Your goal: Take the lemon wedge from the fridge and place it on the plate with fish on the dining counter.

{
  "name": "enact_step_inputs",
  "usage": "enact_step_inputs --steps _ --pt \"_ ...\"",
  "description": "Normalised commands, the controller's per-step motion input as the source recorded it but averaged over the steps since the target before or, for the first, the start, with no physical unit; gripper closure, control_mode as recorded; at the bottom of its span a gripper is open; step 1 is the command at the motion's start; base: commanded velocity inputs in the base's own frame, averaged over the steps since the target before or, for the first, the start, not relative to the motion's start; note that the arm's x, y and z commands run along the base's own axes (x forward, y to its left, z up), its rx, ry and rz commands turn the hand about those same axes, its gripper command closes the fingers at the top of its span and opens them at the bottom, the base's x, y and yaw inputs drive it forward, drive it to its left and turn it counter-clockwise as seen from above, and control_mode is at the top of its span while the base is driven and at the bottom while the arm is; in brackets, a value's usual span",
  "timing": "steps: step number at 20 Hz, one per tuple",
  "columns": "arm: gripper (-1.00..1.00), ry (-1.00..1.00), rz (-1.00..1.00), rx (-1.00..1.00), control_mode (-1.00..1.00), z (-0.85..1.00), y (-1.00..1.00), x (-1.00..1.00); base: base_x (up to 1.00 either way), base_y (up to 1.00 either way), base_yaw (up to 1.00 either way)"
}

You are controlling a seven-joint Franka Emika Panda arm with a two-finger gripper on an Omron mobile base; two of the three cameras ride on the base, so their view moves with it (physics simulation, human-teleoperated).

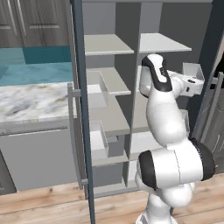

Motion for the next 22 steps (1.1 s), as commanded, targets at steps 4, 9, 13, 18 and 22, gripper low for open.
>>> enact_step_inputs --steps 4,9,13,18,22 --pt "-1.00 0.27 -0.02 0.00 -1.00 0.00 -0.01 0.98 0.00 0.00 0.00" --pt "-1.00 0.35 -0.13 0.00 -1.00 -0.12 -0.01 0.70 0.00 0.00 0.00" --pt "-1.00 0.09 -0.05 -0.01 -1.00 -0.10 0.00 0.04 0.00 0.00 0.00" --pt "-1.00 0.10 -0.30 0.00 -1.00 -0.18 -0.54 0.00 0.00 0.00 0.00" --pt "-1.00 0.00 -0.38 0.04 -1.00 -0.05 -1.00 -0.47 0.00 0.00 0.00"
